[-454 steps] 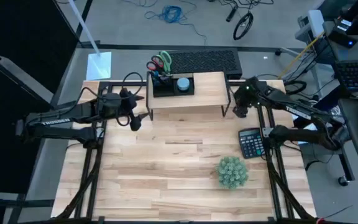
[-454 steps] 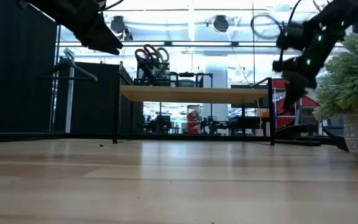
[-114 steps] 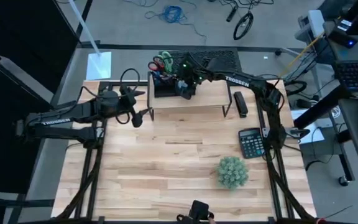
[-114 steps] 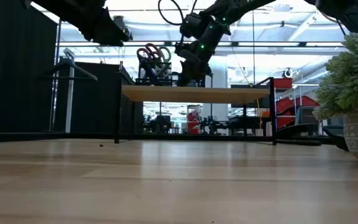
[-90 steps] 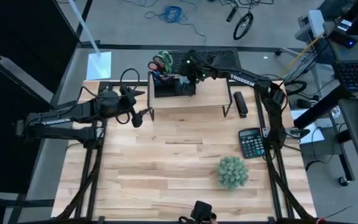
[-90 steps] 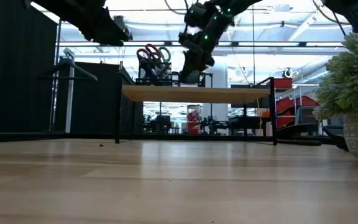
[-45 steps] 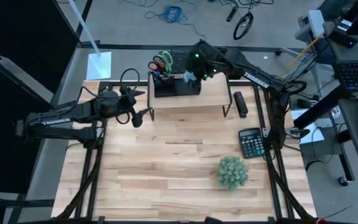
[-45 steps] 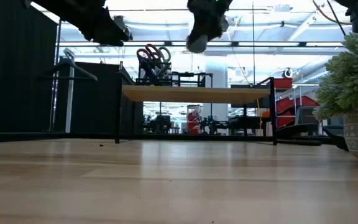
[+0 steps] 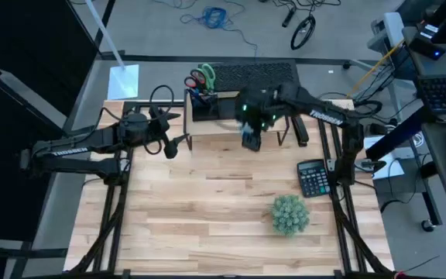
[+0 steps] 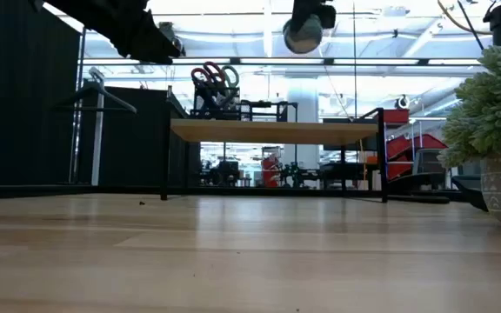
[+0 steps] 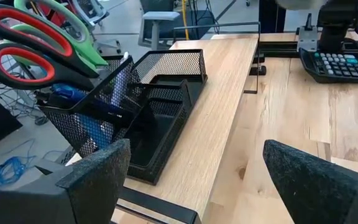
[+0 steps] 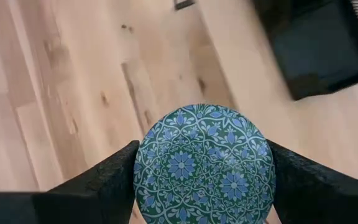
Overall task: Pick and place office supplies into organizer
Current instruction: Remove the green scented candle from the desk organizer on the shelf
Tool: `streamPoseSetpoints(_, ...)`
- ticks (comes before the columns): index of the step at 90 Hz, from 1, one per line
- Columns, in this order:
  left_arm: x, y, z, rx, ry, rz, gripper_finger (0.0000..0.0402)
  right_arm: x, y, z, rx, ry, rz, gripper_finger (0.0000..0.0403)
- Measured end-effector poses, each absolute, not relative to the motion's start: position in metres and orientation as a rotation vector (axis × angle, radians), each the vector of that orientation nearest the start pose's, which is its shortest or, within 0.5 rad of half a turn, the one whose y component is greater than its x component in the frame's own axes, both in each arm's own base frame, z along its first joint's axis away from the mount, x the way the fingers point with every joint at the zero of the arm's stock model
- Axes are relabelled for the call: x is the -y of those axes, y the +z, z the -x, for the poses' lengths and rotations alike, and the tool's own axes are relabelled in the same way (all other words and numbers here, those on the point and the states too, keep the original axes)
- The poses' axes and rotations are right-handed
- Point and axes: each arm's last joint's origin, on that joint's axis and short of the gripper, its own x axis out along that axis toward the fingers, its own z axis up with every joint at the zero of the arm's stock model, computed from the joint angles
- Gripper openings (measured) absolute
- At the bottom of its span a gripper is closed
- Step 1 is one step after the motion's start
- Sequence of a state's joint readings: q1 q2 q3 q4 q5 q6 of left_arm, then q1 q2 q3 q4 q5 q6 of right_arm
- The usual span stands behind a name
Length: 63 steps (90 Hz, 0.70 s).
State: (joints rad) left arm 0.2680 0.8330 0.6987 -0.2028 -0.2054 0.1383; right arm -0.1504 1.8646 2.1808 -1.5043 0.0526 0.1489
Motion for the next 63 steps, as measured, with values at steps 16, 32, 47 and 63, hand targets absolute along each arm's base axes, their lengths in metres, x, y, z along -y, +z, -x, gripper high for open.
streamPoseSetpoints(16,-0.054,0.294,-0.176,-0.370,0.420,-0.120,0.0356,0.019,0.374,-0.352,-1.244,-0.303,-0.146,0.0271)
streamPoseSetpoints(32,-0.054,0.294,-0.176,-0.370,0.419,-0.119,0.0356,-0.003,0.331,-0.354,-1.347,-0.348,-0.115,0.0271)
streamPoseSetpoints(47,-0.054,0.294,-0.176,-0.370,0.419,-0.119,0.0356,-0.013,0.288,-0.336,-1.365,-0.392,-0.167,0.0271)
streamPoseSetpoints(63,-0.054,0.294,-0.176,-0.369,0.419,-0.119,0.0356,-0.019,0.251,-0.301,-1.312,-0.467,-0.274,0.0273)
